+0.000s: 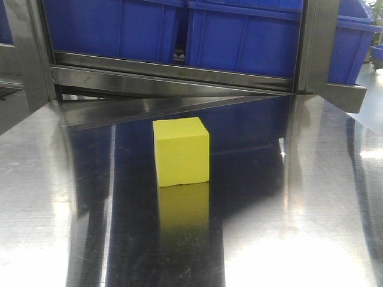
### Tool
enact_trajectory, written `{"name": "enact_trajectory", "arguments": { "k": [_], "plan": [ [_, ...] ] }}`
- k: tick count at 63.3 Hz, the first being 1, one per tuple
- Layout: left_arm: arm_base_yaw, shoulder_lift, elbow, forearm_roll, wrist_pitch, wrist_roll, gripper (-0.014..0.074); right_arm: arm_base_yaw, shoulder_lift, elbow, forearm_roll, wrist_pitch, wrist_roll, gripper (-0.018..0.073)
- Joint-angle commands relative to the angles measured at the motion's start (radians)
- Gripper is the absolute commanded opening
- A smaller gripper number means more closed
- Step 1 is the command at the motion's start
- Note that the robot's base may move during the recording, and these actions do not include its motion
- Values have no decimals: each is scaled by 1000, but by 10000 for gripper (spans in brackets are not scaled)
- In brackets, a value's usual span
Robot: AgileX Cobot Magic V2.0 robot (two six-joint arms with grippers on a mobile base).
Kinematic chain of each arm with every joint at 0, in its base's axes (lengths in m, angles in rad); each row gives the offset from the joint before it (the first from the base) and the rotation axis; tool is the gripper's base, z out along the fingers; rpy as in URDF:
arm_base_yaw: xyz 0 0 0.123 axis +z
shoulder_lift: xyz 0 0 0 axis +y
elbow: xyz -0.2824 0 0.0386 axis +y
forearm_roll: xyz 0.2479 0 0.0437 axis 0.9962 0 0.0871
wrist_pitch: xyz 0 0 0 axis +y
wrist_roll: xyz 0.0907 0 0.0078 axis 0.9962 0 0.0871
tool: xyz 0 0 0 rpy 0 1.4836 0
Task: Place yellow foam block on left shelf second layer
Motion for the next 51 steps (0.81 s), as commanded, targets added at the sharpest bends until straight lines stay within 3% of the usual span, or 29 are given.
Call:
{"name": "enact_trajectory", "arguments": {
  "k": [1, 10, 23, 34, 39, 51],
  "plan": [
    [-1, -13, 28, -10, -89, -4, 136, -3, -16, -88, 1, -99, -5, 56],
    [-1, -13, 28, -10, -89, -4, 136, -3, 26, -218, 1, -42, -4, 56],
    [-1, -13, 28, -10, -89, -4, 136, 5, 253, -429, 1, 126, -4, 56],
    [-1, -13, 28, -10, -89, -4, 136, 142, 473, -641, 1, 293, 3, 70],
    [-1, -13, 28, -10, -89, -4, 136, 214, 575, -737, 1, 384, 14, 152],
    [-1, -13, 28, -10, -89, -4, 136, 415, 826, -943, 1, 572, 46, 551]
  ]
}}
